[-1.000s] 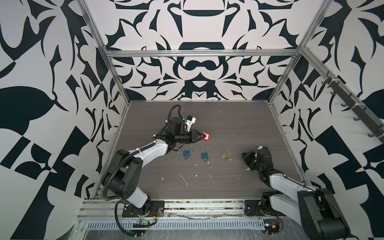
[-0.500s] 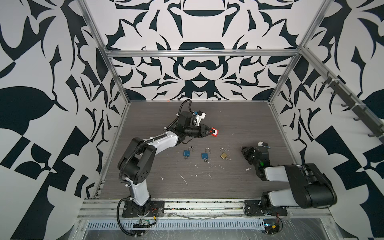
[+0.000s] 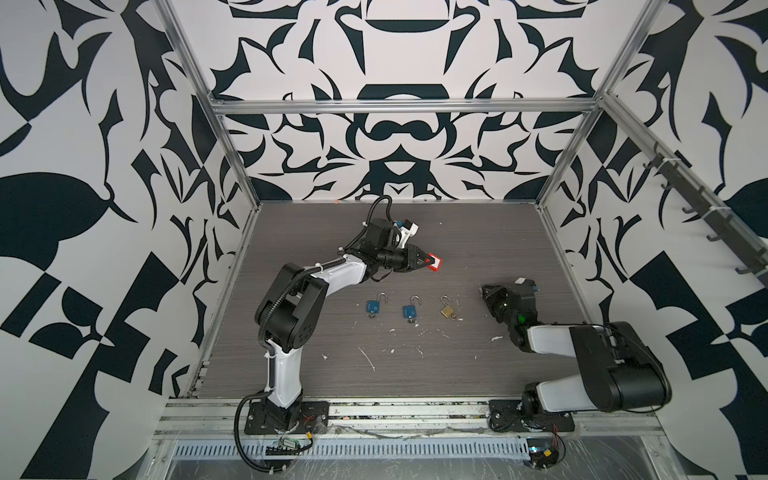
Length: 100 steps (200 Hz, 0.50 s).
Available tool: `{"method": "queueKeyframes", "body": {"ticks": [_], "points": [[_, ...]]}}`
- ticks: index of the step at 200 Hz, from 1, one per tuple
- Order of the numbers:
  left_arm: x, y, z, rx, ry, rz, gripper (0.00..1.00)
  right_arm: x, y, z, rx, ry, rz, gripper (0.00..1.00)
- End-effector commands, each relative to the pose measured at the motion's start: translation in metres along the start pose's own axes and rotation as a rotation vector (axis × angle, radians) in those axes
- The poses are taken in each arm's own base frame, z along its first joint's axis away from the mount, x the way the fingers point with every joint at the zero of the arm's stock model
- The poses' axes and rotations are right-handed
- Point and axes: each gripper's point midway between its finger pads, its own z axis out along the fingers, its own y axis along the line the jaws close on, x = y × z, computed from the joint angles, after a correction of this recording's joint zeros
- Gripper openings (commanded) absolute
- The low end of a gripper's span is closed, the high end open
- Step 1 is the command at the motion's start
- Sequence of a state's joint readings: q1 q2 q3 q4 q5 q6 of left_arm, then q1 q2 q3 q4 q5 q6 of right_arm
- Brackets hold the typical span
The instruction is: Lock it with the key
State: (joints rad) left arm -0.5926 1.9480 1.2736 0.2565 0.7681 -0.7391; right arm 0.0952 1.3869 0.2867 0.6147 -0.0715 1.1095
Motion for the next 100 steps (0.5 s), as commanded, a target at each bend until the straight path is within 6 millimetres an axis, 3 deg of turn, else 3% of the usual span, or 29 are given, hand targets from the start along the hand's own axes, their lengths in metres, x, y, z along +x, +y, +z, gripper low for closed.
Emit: {"method": "queueKeyframes", "body": {"ticks": [1, 43, 62, 100], "points": [[-0.002, -0.012, 0.002, 0.038, 0.014, 0.040, 0.00, 0.002, -0.009, -0.007, 0.100, 0.028, -0.064, 0.38], [0.000, -0.014, 0.000, 0.026, 0.017, 0.047, 0.00, 0.006, -0.018, -0.024, 0.161, 0.054, -0.091, 0.44], [0.001, -0.019, 0.003, 0.017, 0.027, 0.067, 0.00, -0.003, -0.012, -0.039, 0.164, 0.018, -0.131, 0.44], [0.015, -0.026, 0.036, 0.003, 0.169, 0.160, 0.00, -0.027, 0.003, -0.075, 0.175, -0.087, -0.260, 0.44]]}}
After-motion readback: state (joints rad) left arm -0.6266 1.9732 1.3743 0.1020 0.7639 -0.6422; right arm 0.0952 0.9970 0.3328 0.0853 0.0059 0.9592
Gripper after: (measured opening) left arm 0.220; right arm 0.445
